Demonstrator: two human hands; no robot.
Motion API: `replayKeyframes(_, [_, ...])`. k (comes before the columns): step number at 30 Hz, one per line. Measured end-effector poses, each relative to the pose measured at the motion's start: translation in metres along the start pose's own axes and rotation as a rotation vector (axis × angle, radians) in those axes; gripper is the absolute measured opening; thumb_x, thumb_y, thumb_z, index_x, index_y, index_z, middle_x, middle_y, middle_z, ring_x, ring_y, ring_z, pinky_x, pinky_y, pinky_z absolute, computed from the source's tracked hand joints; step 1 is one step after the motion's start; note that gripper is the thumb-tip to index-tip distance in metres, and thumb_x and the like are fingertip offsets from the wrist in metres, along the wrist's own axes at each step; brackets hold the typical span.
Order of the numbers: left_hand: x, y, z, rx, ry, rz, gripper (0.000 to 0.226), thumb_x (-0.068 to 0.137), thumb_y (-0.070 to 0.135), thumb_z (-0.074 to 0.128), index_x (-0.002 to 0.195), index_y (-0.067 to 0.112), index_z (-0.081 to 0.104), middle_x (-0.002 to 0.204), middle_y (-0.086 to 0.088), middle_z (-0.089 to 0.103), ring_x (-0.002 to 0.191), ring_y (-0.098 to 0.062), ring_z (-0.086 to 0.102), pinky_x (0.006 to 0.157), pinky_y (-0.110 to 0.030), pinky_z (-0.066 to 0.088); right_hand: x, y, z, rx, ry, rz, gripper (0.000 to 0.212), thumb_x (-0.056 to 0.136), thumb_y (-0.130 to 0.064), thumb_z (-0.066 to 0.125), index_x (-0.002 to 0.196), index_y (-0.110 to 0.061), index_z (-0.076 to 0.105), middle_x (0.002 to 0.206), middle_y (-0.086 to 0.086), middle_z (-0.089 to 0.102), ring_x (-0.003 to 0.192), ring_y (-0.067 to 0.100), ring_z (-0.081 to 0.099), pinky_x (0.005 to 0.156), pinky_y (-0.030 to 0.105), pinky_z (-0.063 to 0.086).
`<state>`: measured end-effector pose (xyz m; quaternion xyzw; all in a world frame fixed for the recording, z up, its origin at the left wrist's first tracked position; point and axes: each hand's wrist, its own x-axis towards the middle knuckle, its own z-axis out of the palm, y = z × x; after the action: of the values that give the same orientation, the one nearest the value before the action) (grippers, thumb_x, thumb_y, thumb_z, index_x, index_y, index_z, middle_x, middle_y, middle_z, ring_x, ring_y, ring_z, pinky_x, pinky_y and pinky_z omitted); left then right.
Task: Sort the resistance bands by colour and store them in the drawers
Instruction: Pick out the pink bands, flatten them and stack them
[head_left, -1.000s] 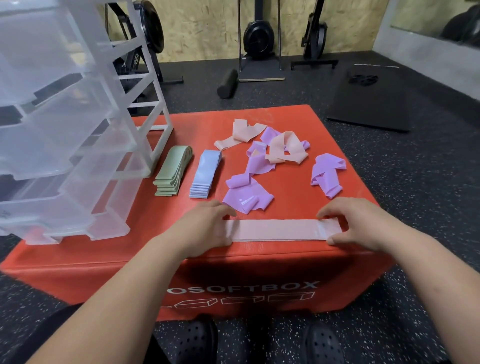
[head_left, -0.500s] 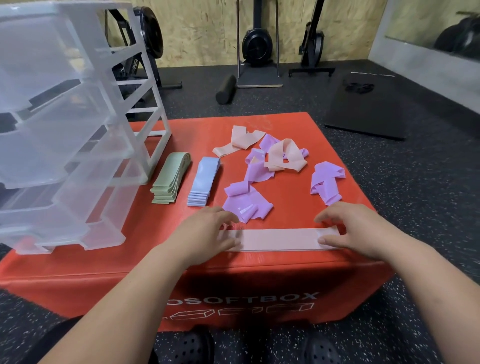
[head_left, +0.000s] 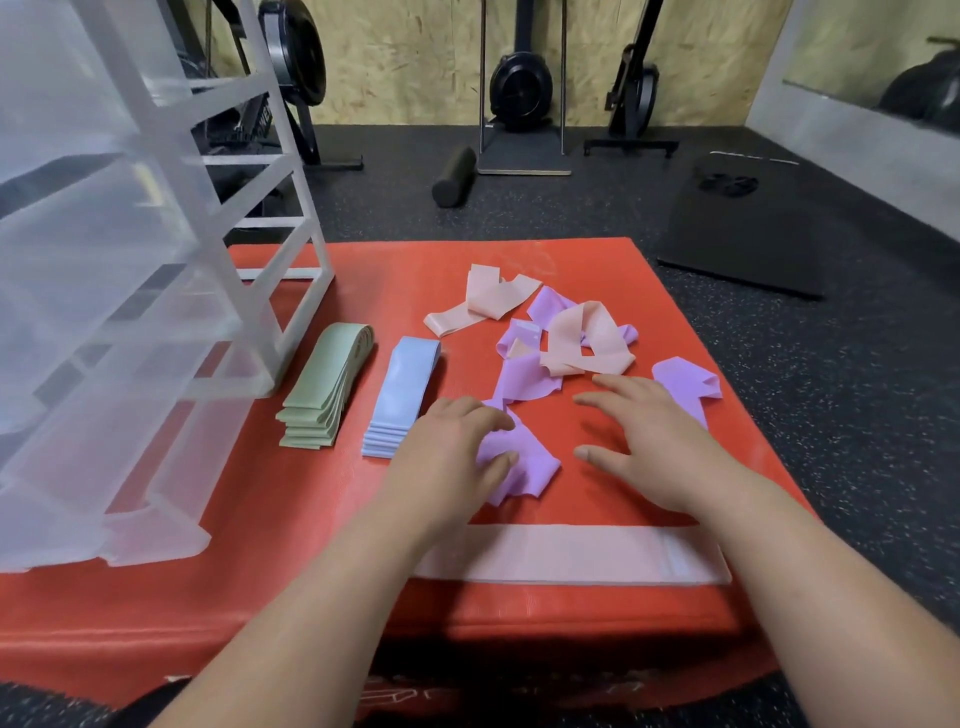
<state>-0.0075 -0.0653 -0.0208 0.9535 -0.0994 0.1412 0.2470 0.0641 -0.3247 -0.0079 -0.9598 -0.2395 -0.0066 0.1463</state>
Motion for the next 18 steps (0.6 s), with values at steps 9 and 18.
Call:
replayKeyframes(9, [0.017,-0.008,0.018,-0.031,-0.020,0.059,0.029,0.094,0.040,0.064,0.120,0.031,0.072,0.115,0.013,0.066,0.111,-0.014,0.055,0.096,-0.034,0.049,0.058,-0.003,0.029,-0.061,-0.026,0.046,0.079,0.080,-0.084,0.039,0.149,-0.046,0.049,0.169,-0.005,0.025,0.156,0.028,0.016,0.123,0.051,0.028])
replayKeyframes(18, [0.022,-0.007,0.019,-0.044,-0.011,0.069,0.026,0.094,0.033,0.066,0.119,0.029,0.072,0.113,0.015,0.066,0.109,-0.012,0.056,0.094,-0.032,0.049,0.068,-0.007,0.010,0.235,0.298,0.098,0.031,0.100,-0.037,0.061,0.130,-0.046,0.066,0.114,-0.014,0.070,0.105,0.015,0.064,0.087,0.037,0.051])
